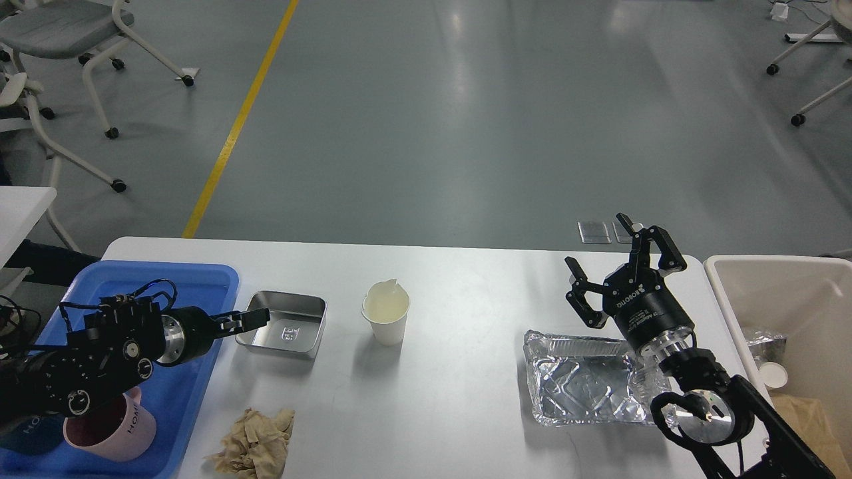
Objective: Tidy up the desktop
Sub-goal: 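Reach the left gripper to the small steel tray and grasp its edge, then lift the steel tray and carry it onto the blue tray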
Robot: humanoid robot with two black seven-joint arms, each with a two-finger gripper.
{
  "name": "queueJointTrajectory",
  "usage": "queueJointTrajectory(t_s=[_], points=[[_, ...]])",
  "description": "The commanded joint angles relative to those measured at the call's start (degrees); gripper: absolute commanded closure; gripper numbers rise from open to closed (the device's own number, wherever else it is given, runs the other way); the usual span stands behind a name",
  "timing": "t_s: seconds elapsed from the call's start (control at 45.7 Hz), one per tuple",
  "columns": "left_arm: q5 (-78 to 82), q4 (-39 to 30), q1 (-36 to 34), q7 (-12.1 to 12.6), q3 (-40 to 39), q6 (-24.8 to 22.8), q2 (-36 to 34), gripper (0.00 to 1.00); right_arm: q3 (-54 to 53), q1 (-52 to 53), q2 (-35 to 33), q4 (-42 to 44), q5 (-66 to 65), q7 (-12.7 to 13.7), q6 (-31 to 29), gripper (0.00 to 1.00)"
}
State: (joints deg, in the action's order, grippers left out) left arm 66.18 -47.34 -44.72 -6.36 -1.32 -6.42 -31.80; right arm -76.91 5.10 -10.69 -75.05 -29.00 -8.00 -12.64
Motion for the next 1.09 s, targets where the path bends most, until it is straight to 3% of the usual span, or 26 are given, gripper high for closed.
queueJointTrajectory(t_s=[0.0, 0.219, 0.504, 0.526, 0.854, 1.073], points=[[0.1, 1.5, 0.0, -0.4, 0.3, 0.0, 1.7, 0.25, -0.1, 0.1, 0.1, 0.1, 0.0, 0.0, 0.0, 0.00], [0.4, 4.4, -1.1, -0.8, 7.1, 0.9, 2.7, 0.31, -0.1, 0.1, 0.0, 0.1, -0.1, 0.0, 0.1, 0.00], [-0.3, 4.6, -1.2, -0.8, 7.1, 0.9, 2.8, 0.59, -0.1, 0.0, 0.1, 0.1, -0.1, -0.1, 0.0, 0.00], [-0.3, 4.6, -1.2, -1.5, 7.0, 0.9, 2.9, 0.65, -0.1, 0.0, 0.1, 0.0, -0.1, 0.0, 0.0, 0.00], [-0.3, 6.6, -0.9, -5.5, 7.4, 0.9, 3.9, 0.89, -0.1, 0.0, 0.1, 0.1, -0.1, -0.1, 0.1, 0.00], [-0.4, 6.9, -0.9, -6.1, 7.3, 0.9, 4.0, 0.97, -0.1, 0.0, 0.1, 0.1, -0.1, -0.1, 0.1, 0.00]])
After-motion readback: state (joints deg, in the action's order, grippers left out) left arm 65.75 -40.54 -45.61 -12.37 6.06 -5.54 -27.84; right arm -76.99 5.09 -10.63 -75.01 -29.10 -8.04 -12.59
